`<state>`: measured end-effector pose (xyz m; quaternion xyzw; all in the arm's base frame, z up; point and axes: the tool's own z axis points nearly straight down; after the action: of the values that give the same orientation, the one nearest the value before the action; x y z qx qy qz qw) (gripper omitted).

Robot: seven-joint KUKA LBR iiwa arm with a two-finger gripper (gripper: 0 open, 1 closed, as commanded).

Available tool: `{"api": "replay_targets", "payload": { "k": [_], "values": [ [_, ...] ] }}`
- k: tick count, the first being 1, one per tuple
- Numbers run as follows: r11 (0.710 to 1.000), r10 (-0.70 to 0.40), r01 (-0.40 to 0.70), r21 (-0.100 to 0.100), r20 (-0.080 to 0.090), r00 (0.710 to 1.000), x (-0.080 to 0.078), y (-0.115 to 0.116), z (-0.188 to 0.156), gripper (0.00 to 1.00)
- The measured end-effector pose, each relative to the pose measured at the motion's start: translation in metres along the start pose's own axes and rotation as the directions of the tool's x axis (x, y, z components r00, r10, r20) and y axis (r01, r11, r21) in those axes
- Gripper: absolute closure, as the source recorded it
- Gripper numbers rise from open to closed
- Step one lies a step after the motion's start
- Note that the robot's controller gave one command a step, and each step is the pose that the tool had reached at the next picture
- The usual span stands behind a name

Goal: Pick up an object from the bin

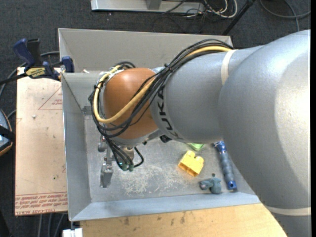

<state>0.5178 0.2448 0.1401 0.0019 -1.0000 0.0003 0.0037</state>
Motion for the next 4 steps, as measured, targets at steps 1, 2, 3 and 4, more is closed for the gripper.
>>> {"api": "replay_targets", "payload": {
  "k": [1,2,3,4],
  "values": [
    [0.995,-0.104,0.104,0.000,0.015,0.994,0.021,-0.058,-0.089,0.00],
    [0.994,-0.107,0.107,-0.001,0.009,0.994,0.022,-0.056,-0.086,1.00],
    [0.993,0.114,-0.114,0.000,0.002,0.993,0.020,-0.044,-0.005,1.00],
    [0.993,0.117,-0.117,-0.002,0.006,0.993,0.019,-0.045,-0.007,0.00]
  ]
}}
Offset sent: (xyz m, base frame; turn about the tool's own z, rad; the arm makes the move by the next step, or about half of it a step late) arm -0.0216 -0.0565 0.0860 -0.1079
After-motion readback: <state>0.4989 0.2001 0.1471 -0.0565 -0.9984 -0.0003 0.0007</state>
